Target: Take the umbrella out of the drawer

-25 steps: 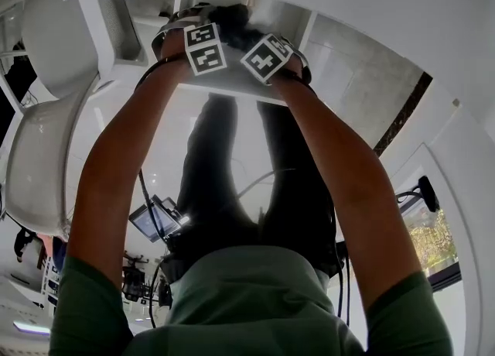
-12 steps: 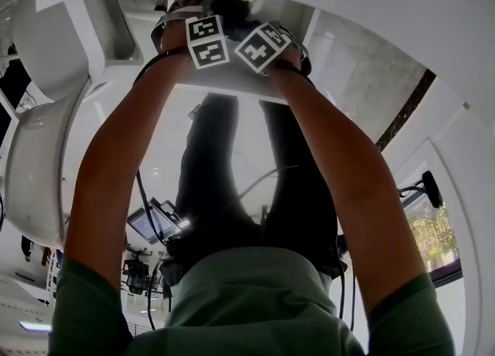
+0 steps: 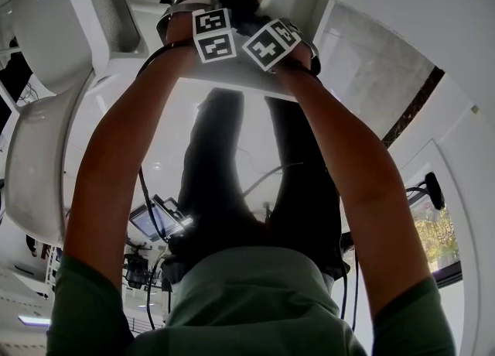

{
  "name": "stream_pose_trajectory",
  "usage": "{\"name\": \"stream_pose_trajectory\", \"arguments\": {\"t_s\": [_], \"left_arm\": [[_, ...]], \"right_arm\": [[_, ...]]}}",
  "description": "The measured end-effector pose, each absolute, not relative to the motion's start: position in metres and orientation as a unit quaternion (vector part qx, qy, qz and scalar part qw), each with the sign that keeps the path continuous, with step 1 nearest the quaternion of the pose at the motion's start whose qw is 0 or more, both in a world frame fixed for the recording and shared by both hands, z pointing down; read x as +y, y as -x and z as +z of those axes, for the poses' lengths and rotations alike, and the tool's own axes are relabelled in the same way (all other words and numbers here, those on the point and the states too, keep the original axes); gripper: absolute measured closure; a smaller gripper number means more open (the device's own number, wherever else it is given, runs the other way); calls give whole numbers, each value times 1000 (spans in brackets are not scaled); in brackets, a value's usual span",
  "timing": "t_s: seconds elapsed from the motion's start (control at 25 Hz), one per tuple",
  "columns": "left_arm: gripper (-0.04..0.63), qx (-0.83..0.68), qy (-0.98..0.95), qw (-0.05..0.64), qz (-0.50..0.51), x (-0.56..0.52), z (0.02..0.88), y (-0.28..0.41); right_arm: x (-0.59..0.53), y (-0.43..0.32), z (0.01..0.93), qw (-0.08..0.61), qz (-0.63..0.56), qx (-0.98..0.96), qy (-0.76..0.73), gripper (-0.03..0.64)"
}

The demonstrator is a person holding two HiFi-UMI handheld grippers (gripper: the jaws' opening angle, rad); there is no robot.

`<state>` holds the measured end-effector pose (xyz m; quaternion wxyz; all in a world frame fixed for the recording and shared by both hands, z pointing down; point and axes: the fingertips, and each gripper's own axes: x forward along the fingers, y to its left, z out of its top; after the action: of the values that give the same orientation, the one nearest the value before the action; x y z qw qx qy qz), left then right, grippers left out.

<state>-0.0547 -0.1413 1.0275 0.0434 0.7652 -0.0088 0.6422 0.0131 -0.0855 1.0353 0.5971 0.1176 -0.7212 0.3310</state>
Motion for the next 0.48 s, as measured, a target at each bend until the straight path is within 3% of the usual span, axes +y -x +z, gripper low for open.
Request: {"name": "stream_pose_trajectory", "arguments": {"t_s": [0.48], "left_arm": [[242,-20,-760,83,644,-142,1005,63]], "right_arm": [[-97,-12,1003,594,281,-744,-121,419]]}}
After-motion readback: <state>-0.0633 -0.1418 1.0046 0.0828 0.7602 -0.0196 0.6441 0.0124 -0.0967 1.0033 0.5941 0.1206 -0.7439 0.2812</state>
